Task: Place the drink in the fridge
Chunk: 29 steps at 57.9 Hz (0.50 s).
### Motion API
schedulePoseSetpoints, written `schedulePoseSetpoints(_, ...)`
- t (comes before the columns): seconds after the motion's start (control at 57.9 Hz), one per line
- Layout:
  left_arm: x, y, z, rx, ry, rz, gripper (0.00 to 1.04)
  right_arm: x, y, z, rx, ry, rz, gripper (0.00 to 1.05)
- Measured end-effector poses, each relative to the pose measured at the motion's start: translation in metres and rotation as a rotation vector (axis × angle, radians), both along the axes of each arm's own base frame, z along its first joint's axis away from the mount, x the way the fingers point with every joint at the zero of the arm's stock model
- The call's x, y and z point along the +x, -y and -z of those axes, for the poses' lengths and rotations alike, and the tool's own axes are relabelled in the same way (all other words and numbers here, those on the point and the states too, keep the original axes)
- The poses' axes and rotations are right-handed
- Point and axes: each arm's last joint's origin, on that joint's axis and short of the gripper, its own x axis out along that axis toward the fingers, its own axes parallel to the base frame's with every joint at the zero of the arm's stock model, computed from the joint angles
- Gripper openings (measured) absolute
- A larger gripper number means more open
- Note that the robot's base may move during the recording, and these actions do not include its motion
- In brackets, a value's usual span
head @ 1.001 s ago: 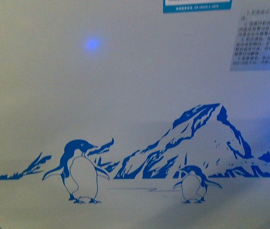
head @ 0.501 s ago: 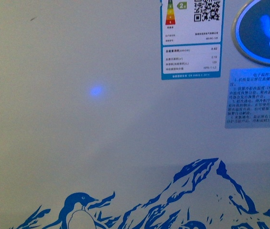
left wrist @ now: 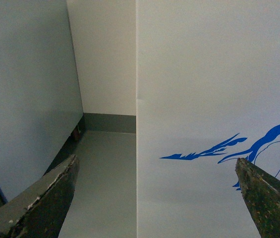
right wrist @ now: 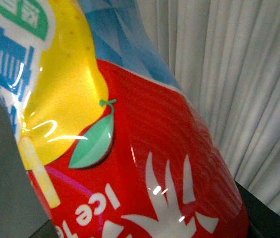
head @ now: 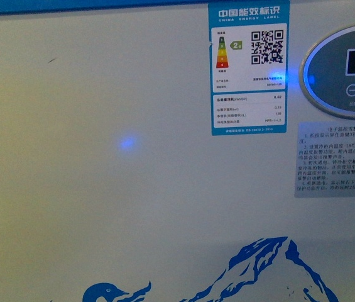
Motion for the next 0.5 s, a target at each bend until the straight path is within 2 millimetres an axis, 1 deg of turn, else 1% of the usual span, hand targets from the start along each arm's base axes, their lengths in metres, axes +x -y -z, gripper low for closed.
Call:
schedulePoseSetpoints(0.052, 0.0, 0.0, 0.0, 0.0, 0.0, 0.0, 0.97, -0.015, -0.005, -0.005, 0.019, 0.053, -0.005, 0.49)
schedulePoseSetpoints(0.242, 0.0, 0.0, 0.0, 0.0, 0.0, 0.0, 0.97, -0.042, -0.021, -0.007, 0.093, 0.142, -0.068, 0.49)
schedulePoseSetpoints(0.345, 0.0, 0.0, 0.0, 0.0, 0.0, 0.0, 0.97, -0.05, -0.03, -0.006, 0.142, 0.178, -0.115, 0.49)
schedulePoseSetpoints(0.501, 0.0, 0.0, 0.0, 0.0, 0.0, 0.0, 0.97, -0.056, -0.044, -0.008, 0.201, 0.214, -0.186, 0.49)
